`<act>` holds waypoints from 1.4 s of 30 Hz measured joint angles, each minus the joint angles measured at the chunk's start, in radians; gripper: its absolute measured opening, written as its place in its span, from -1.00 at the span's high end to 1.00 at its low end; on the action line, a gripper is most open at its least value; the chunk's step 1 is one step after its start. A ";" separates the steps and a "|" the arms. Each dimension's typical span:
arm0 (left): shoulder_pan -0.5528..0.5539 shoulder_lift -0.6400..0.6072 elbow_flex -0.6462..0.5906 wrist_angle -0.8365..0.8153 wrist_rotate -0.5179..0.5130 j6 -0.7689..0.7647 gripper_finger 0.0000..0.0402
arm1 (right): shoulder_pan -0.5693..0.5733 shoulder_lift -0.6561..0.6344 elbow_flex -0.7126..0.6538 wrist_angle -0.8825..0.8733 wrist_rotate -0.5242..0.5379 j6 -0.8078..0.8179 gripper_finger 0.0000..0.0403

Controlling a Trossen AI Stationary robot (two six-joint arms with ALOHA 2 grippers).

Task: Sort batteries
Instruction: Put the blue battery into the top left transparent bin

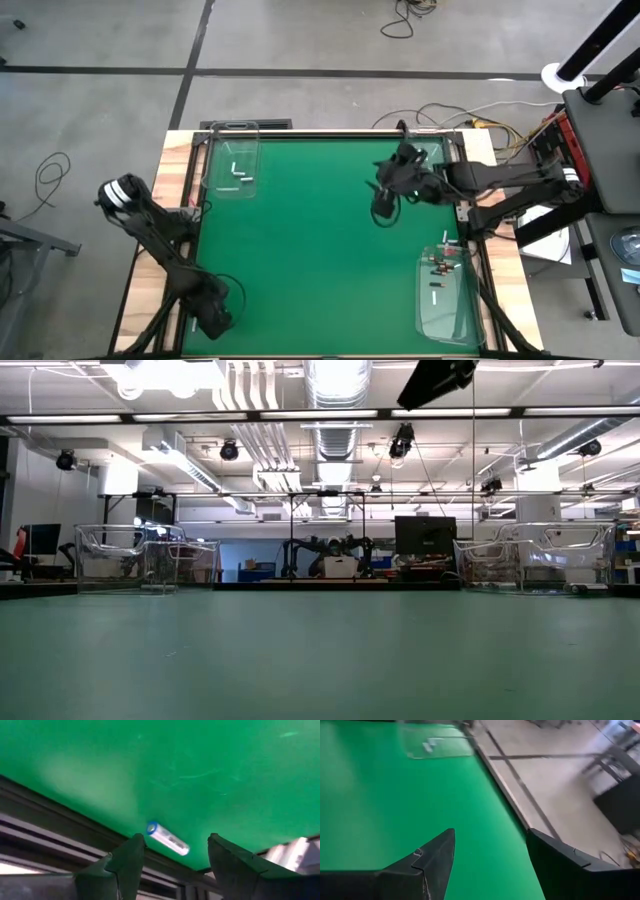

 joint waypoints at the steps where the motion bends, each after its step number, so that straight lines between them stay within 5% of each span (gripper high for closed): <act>1: 0.001 0.011 -0.001 -0.001 0.020 0.001 0.02 | 0.023 0.000 0.000 -0.001 0.000 0.007 -0.17; 10: 0.004 0.044 -0.002 -0.019 0.082 0.025 0.11 | 0.156 -0.002 0.000 -0.014 0.008 0.035 -0.12; 26: 0.032 0.033 0.111 -0.214 -0.052 0.095 0.21 | 0.166 -0.002 0.000 -0.056 0.010 0.045 -0.17; 42: 0.079 0.113 0.149 -0.205 0.104 0.129 0.21 | 0.163 0.012 0.000 -0.056 0.014 0.058 -0.17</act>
